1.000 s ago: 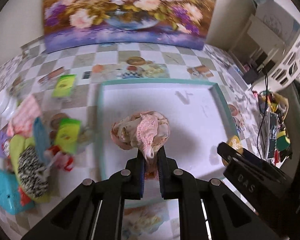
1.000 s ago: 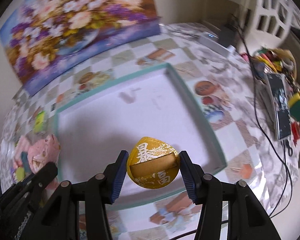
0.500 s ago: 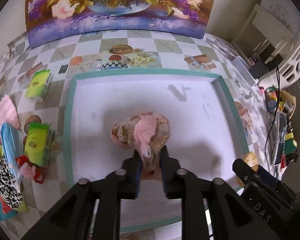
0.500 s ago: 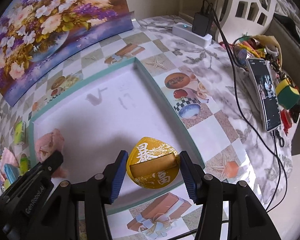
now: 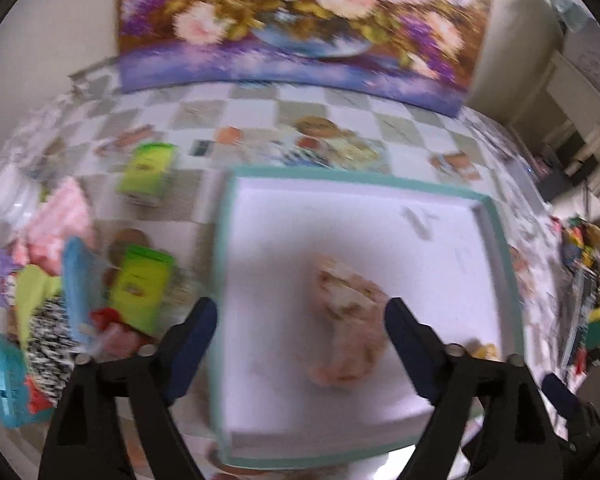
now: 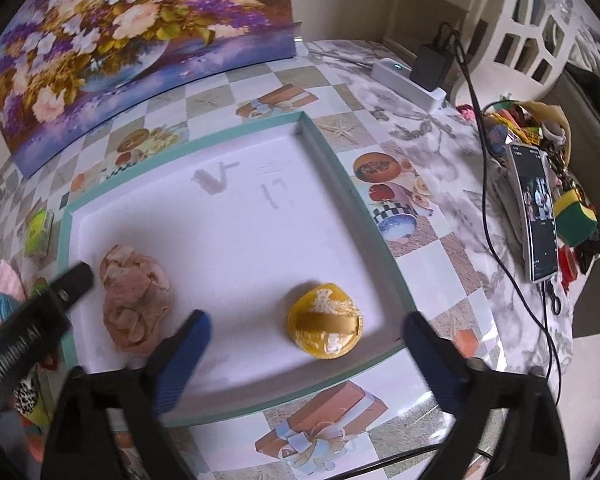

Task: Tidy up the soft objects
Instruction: 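Carry the pink fabric with the left gripper into the tray and release while the right drops the tin there, then move the left gripper to the purple snack bag while the right gripper moves to the blue mask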

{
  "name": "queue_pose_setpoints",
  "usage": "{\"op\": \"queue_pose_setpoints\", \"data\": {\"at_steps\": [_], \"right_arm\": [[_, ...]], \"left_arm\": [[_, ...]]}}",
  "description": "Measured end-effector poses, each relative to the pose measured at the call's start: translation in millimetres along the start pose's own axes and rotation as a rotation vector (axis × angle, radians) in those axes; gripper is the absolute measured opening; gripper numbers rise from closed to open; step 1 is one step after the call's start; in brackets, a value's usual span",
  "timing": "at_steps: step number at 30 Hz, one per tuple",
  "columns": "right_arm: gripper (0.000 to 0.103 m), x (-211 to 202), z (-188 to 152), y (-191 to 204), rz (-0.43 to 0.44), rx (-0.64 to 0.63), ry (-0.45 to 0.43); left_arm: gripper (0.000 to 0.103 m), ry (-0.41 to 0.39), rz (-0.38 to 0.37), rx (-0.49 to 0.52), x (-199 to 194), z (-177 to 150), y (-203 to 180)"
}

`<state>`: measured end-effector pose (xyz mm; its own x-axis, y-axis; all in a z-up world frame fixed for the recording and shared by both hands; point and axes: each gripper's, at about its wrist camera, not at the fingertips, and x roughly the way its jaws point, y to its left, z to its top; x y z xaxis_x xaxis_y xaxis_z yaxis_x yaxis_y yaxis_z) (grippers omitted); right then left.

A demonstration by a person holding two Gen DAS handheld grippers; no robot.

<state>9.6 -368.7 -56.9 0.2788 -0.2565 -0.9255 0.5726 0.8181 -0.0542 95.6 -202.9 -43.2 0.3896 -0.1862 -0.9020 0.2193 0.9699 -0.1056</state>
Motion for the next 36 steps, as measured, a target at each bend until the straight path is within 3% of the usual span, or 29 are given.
{"op": "queue_pose_setpoints", "data": {"at_steps": [10, 15, 20, 25, 31, 36], "right_arm": [[0.103, 0, -3, 4, 0.039, 0.013, -0.001], [0.103, -17, 1, 6, 0.147, 0.039, -0.074], [0.103, -35, 3, 20, 0.135, -0.014, -0.162], [0.103, -39, 5, 38, 0.115, -0.09, -0.17], [0.103, -54, 6, 57, 0.179, -0.123, -0.208], [0.103, -61, 12, 83, 0.171, -0.17, -0.21]], "left_arm": [[0.09, 0.017, 0.04, -0.071, -6, 8, 31], [0.09, -0.048, 0.107, -0.044, -25, 15, 34], [0.09, -0.108, 0.163, -0.036, -41, 23, 44], [0.09, -0.126, 0.198, -0.065, -49, 26, 56], [0.09, -0.13, 0.153, -0.134, -58, 32, 78], [0.09, -0.149, 0.102, -0.172, -66, 40, 97]]}}
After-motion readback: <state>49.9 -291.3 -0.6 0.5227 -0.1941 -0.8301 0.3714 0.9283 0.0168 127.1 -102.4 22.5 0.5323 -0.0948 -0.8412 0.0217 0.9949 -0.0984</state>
